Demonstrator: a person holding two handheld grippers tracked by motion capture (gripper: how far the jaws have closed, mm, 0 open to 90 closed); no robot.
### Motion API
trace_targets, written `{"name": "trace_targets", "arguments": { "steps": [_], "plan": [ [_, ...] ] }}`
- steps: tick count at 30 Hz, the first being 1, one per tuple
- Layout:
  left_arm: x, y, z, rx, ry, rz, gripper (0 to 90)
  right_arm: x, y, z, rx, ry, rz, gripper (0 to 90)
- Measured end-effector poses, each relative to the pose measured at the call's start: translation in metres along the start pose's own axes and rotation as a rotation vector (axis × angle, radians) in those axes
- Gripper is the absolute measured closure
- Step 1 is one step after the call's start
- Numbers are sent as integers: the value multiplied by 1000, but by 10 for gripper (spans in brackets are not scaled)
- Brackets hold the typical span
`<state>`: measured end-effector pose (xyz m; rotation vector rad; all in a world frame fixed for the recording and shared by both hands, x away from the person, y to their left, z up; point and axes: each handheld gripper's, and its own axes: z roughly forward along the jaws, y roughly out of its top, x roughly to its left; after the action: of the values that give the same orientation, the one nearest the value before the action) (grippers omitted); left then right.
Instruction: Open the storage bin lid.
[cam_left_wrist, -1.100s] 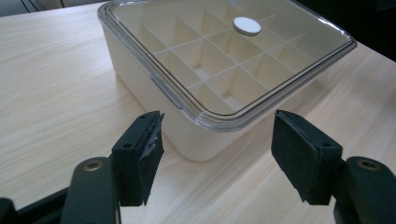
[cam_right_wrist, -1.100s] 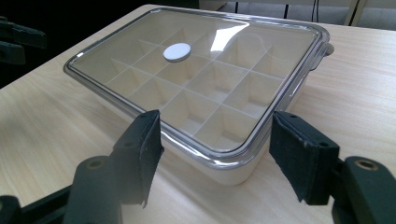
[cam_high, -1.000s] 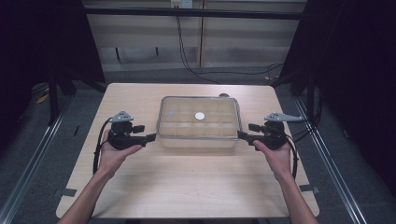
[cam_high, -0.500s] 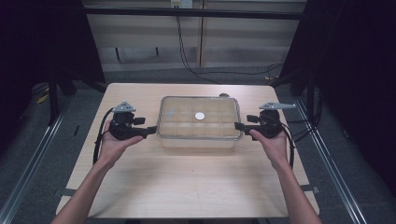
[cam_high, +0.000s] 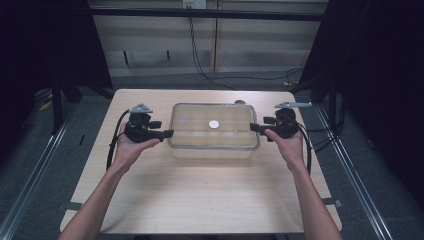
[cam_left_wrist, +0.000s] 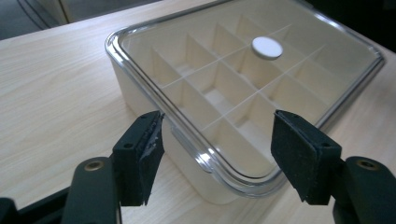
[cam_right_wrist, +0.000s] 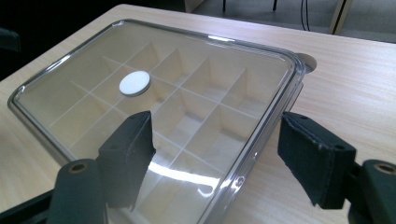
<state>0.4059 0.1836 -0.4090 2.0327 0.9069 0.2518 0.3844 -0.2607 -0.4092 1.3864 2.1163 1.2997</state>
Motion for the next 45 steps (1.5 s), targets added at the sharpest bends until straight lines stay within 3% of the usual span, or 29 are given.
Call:
{"name": "trace_targets", "arguments": {
  "steps": [7,9,17,22,27,35,45],
  "plan": [
    [1,-1,10,9,4,-29,314,-6,-7,21,39,5,20,256],
    [-1,3,12,14,0,-18,291,-8,-6,26,50,-12,26,231],
    [11,0,26,33,-2,-64,257,-11,-3,36,67,-15,34,215],
    [13,-1,32,37,-7,-76,261,-17,-5,41,64,-1,68,207],
    [15,-3,39,50,-13,-86,260,-17,-6,48,75,3,67,205],
    [11,-4,45,72,-44,-72,249,-17,-6,54,81,-7,72,177],
    [10,-2,48,74,-48,-61,242,-17,-5,55,70,-11,68,175]
  ]
}}
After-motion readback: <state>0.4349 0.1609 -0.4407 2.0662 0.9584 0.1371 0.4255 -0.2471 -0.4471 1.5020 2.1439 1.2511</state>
